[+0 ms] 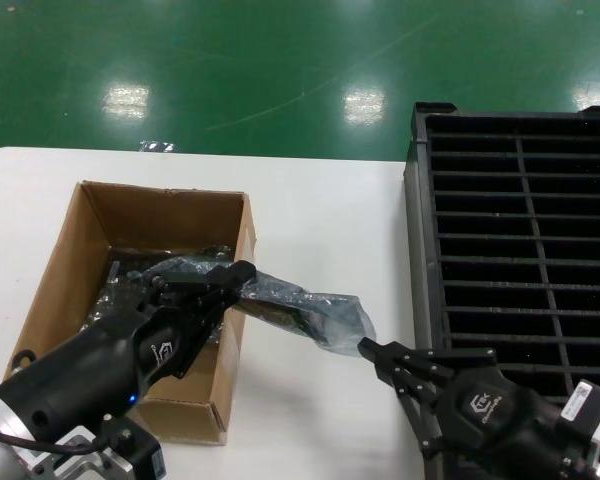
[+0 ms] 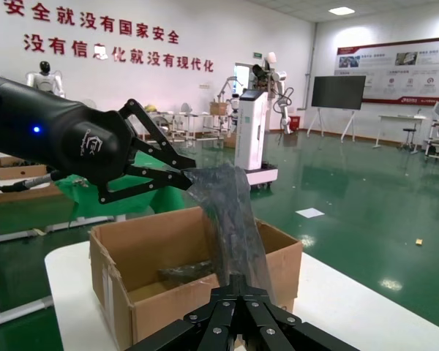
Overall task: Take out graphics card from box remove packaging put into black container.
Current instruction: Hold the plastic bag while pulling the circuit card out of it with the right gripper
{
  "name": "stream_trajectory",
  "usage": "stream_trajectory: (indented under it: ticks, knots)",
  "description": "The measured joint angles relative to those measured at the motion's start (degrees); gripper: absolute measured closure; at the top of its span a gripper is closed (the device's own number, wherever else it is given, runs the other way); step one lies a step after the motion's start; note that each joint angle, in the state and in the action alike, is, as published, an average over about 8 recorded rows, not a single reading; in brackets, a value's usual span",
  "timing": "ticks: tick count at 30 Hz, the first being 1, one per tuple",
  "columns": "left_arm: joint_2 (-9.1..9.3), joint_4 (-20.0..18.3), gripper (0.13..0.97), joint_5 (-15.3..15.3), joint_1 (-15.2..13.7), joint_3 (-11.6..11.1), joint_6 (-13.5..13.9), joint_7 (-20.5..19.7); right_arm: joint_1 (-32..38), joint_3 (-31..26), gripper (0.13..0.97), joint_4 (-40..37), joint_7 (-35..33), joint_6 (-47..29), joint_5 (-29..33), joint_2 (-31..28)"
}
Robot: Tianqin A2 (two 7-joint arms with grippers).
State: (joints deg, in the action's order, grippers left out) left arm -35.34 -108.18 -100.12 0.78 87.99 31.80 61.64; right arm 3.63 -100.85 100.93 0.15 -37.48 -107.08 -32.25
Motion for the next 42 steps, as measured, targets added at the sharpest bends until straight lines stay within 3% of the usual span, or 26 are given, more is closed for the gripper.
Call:
stream_trajectory:
  ticks: [42]
  knots:
    - [0.0,0.0,0.958,0.0,0.0,0.0,0.0,0.0,4.7,-0.7,0.964,-4.7,-1.8,-1.9,-0.4,1.3]
